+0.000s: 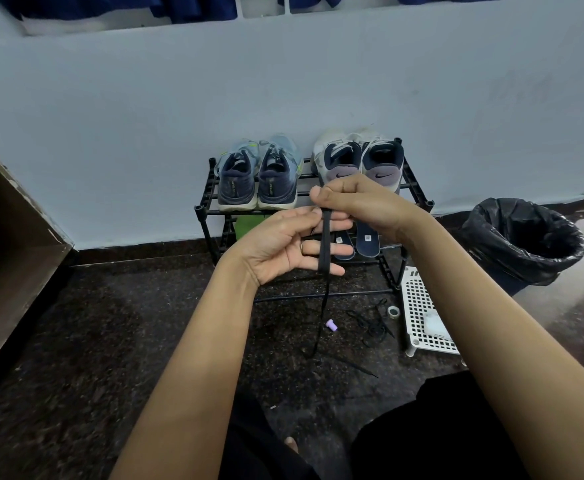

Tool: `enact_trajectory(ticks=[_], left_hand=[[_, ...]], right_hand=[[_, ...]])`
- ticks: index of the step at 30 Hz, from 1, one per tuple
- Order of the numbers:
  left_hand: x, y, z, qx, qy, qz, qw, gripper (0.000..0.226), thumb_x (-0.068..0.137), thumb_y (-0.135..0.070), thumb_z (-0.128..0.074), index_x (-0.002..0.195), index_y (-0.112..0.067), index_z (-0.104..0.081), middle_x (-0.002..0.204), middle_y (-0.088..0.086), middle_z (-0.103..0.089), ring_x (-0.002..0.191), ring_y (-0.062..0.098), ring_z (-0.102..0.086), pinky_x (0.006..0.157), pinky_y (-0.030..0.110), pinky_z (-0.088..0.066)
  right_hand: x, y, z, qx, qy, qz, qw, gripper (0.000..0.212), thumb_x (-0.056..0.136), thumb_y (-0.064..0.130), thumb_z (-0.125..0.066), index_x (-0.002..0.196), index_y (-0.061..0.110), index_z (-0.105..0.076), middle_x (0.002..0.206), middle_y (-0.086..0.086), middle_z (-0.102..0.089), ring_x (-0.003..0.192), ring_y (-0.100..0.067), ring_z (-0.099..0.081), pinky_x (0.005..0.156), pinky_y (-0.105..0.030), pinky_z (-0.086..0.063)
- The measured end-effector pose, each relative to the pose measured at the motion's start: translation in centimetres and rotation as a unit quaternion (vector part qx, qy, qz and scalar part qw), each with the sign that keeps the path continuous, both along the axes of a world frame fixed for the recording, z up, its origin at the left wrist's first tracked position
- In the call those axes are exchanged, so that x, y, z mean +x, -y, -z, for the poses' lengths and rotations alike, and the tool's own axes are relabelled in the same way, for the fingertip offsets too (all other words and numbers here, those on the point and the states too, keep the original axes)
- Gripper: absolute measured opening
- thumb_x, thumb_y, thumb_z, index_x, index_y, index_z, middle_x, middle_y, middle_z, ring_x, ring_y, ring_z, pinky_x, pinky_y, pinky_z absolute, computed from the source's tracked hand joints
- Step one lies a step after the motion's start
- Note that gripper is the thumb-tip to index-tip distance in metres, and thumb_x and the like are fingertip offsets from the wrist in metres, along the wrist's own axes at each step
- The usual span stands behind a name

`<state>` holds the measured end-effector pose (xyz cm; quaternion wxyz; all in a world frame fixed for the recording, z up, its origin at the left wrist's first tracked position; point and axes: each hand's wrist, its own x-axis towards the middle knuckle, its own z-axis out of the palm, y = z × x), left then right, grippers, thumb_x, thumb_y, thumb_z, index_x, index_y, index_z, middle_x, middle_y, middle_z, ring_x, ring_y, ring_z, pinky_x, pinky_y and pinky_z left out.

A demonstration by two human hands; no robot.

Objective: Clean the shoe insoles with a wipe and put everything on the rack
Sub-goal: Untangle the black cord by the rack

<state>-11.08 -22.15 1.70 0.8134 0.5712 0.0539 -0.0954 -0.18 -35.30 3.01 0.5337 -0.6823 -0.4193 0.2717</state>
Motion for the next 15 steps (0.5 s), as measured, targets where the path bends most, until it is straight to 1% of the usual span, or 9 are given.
enact_trajectory(ticks=[2,3,5,6,7,8,11,13,15], left_hand=[[-0.1,0.0,0.0,-0.005,0.005,0.000,1.000,0.026,0.101,-0.015,-0.042,0.106,-0.006,-0.066,0.107,0.010,-0.073,0.093,0.036,-0.071,0.073,0.057,-0.058],[-0.1,-0.1,-0.1,-0.012,0.010,0.000,1.000,0.025,0.099,-0.016,-0.044,0.104,-0.007,-0.066,0.106,0.010,-0.074,0.093,0.036,-0.071,0.073,0.057,-0.058],[-0.2,-0.2,-0.2,-0.030,0.019,-0.009,0.999,0.023,0.096,-0.018,-0.046,0.102,-0.008,-0.067,0.103,0.008,-0.074,0.092,0.036,-0.072,0.072,0.057,-0.058],[-0.2,-0.3,-0.3,-0.036,0.024,-0.018,0.999,0.024,0.098,-0.017,-0.044,0.102,-0.009,-0.067,0.102,0.007,-0.075,0.092,0.034,-0.072,0.072,0.056,-0.059],[-0.1,-0.4,-0.3,-0.039,0.029,-0.028,0.998,0.025,0.101,-0.017,-0.042,0.102,-0.010,-0.066,0.101,0.005,-0.075,0.091,0.033,-0.072,0.072,0.054,-0.059],[-0.1,-0.4,-0.4,-0.043,0.035,-0.039,0.998,0.027,0.102,-0.017,-0.040,0.103,-0.010,-0.065,0.101,0.005,-0.075,0.090,0.032,-0.073,0.072,0.053,-0.060],[-0.1,-0.6,-0.4,-0.072,0.053,-0.069,0.994,0.028,0.103,-0.017,-0.038,0.105,-0.008,-0.065,0.103,0.006,-0.075,0.090,0.032,-0.073,0.072,0.051,-0.060],[0.0,-0.7,-0.5,-0.083,0.064,-0.088,0.991,0.027,0.104,-0.017,-0.039,0.107,-0.007,-0.064,0.104,0.006,-0.074,0.092,0.032,-0.072,0.074,0.051,-0.060],[0.1,-0.8,-0.4,-0.091,0.081,-0.113,0.986,0.027,0.104,-0.015,-0.038,0.108,-0.007,-0.064,0.106,0.007,-0.074,0.094,0.032,-0.072,0.075,0.049,-0.060]], right_hand=[[0.4,-0.1,0.5,-0.003,-0.048,0.021,0.999,0.043,0.089,0.045,-0.055,0.055,0.019,-0.053,0.055,0.006,-0.052,0.061,-0.007,-0.051,0.071,-0.024,-0.042],[0.6,-0.1,0.8,-0.016,-0.080,0.028,0.996,0.041,0.088,0.047,-0.054,0.059,0.019,-0.060,0.062,0.004,-0.058,0.068,-0.008,-0.056,0.078,-0.028,-0.046],[1.0,-0.3,1.9,-0.046,-0.136,0.033,0.989,0.042,0.085,0.054,-0.057,0.088,0.014,-0.070,0.087,-0.005,-0.062,0.087,-0.016,-0.056,0.090,-0.036,-0.048],[0.9,-0.3,2.3,-0.058,-0.163,0.030,0.984,0.046,0.087,0.053,-0.055,0.102,0.010,-0.066,0.093,-0.007,-0.059,0.088,-0.017,-0.055,0.086,-0.032,-0.051],[0.7,-0.3,2.6,-0.073,-0.189,0.022,0.979,0.042,0.092,0.049,-0.049,0.106,0.011,-0.062,0.091,-0.006,-0.058,0.082,-0.016,-0.055,0.077,-0.028,-0.053],[0.5,-0.2,2.9,-0.090,-0.219,0.007,0.972,0.035,0.097,0.043,-0.043,0.105,0.013,-0.059,0.084,-0.003,-0.057,0.072,-0.013,-0.055,0.071,-0.027,-0.054],[-0.4,0.4,3.0,-0.159,-0.267,-0.069,0.948,0.022,0.101,0.029,-0.036,0.090,0.016,-0.051,0.067,0.003,-0.049,0.054,-0.007,-0.046,0.076,-0.031,-0.052],[-0.8,0.8,2.8,-0.177,-0.281,-0.099,0.938,0.027,0.099,0.027,-0.038,0.075,0.018,-0.045,0.066,0.005,-0.046,0.046,-0.002,-0.036,0.070,-0.024,-0.049],[-1.0,1.1,2.7,-0.175,-0.267,-0.110,0.941,0.030,0.099,0.022,-0.039,0.071,0.018,-0.047,0.067,0.006,-0.047,0.041,0.000,-0.029,0.060,-0.018,-0.046]])
